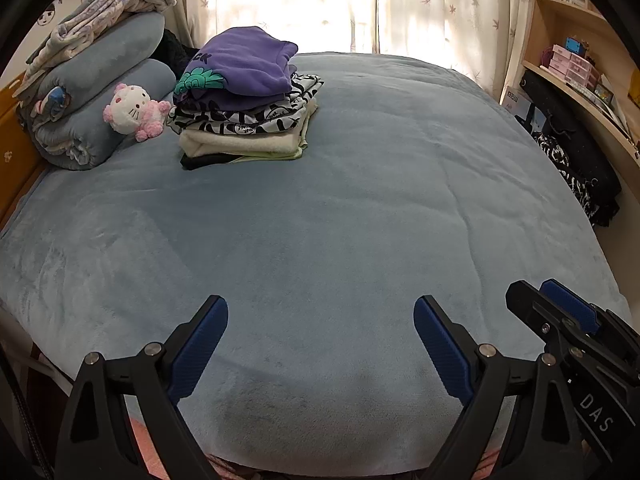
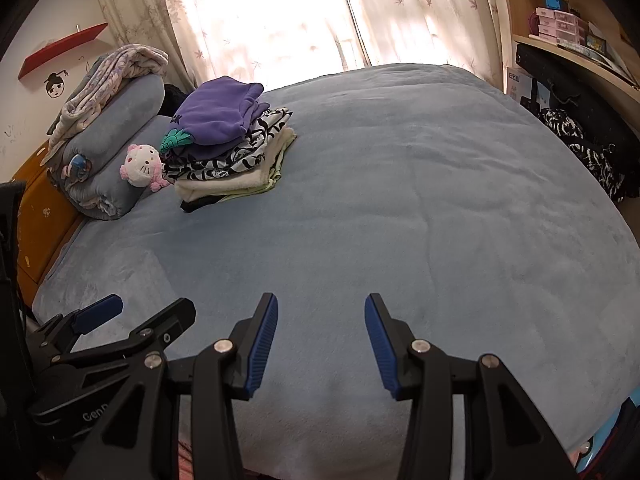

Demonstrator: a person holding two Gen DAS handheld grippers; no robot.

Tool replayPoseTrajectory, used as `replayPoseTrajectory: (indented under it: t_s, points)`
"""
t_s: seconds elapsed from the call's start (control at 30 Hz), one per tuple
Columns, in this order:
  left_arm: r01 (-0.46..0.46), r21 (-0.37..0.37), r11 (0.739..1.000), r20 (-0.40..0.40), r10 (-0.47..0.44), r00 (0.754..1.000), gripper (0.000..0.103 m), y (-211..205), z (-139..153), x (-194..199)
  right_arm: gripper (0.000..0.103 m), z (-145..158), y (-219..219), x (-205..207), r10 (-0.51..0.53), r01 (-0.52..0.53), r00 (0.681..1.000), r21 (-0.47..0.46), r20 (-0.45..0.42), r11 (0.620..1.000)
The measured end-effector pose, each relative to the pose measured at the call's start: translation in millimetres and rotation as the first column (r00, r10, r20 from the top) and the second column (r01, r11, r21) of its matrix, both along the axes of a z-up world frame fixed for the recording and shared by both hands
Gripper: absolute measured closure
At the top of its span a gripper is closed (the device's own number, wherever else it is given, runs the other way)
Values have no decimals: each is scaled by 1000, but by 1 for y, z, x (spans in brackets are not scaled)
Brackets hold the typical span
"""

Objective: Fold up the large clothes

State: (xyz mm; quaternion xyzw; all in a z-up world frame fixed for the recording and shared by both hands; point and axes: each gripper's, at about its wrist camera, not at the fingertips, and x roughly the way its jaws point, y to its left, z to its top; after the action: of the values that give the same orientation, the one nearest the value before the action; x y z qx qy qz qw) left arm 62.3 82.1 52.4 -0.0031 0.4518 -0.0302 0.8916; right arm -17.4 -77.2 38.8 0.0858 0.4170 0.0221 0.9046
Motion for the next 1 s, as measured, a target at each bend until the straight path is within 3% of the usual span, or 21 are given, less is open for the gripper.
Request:
replayPoseTrajectory:
  t_s: [1.0]
  points:
    - [0,-9,1000,-13,0,1000,13,7,-3,-1,57,-4,7,-1,3,-3,1000,-4,-6,1000]
